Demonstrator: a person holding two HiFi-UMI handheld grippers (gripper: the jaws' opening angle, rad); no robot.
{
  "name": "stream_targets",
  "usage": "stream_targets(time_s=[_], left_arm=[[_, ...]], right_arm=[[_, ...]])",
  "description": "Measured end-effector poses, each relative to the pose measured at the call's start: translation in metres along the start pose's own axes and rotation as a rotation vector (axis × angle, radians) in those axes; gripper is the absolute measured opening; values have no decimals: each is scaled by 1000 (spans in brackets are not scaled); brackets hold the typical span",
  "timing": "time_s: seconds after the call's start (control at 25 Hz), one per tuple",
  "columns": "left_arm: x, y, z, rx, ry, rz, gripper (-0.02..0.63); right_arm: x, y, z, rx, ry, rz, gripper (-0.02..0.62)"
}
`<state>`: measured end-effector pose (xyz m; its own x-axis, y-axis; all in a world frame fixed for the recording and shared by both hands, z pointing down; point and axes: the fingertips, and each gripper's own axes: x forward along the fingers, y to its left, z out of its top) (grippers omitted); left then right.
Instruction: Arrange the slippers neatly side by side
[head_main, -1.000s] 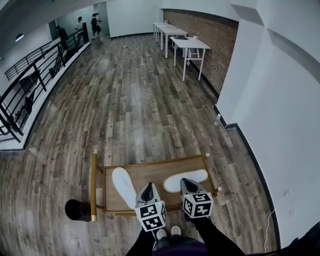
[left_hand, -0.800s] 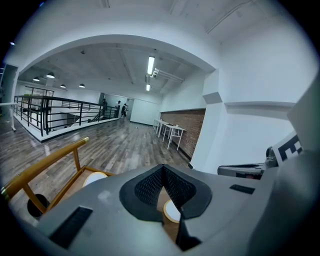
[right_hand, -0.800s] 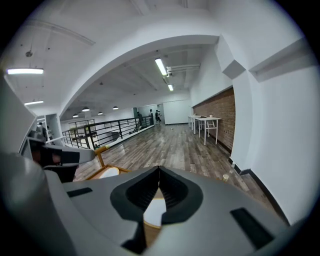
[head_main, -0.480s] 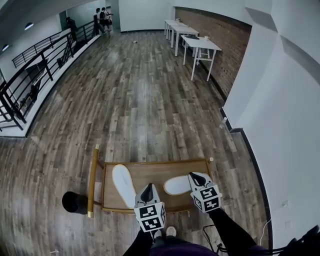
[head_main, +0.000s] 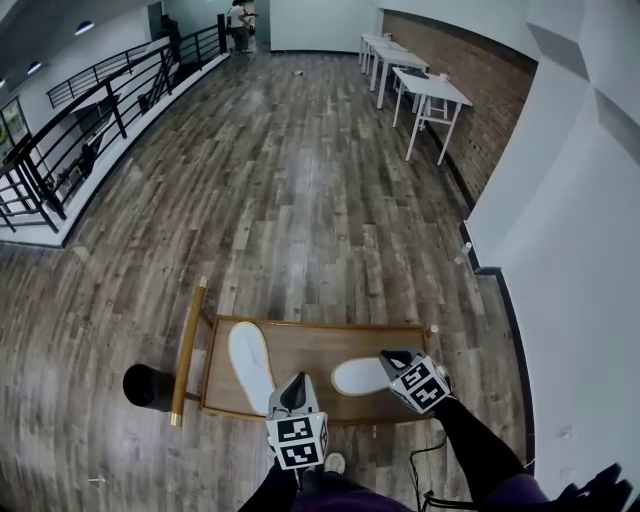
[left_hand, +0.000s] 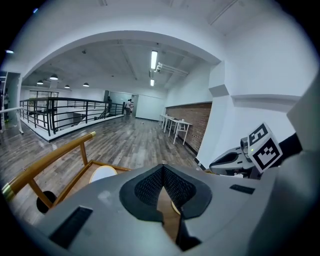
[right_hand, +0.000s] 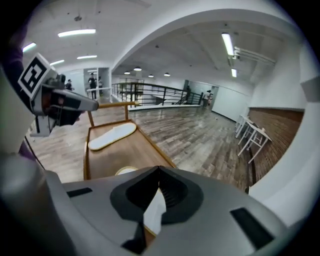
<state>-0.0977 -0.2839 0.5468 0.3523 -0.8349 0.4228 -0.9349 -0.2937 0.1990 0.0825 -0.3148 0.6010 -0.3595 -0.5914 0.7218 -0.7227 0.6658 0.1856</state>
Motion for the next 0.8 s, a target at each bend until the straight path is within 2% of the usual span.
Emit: stream_targets(time_s=[0.16, 0.4, 0.48, 0.56, 0.64, 0.68, 0.8], left_arm=[[0, 3, -5, 2, 16, 11, -2], [1, 10, -9, -1, 33, 33, 0], [1, 12, -11, -2, 41, 39, -2], [0, 13, -14, -5, 45, 42, -2], [-1, 14, -15, -8, 49, 45, -1], [-1, 14, -15, -9, 51, 47, 0], [-1, 20, -17, -9, 58, 57, 0]], right_arm=[[16, 3, -8, -126, 45, 75, -2], [27, 3, -15, -125, 104, 177, -2], [29, 4, -11, -116, 91, 212, -2], [33, 7, -12, -153, 94, 236, -2], [37, 12, -23, -222, 149, 276, 18], [39, 15, -29, -261, 186, 301, 71], [43, 23, -49, -378, 310, 382, 80]])
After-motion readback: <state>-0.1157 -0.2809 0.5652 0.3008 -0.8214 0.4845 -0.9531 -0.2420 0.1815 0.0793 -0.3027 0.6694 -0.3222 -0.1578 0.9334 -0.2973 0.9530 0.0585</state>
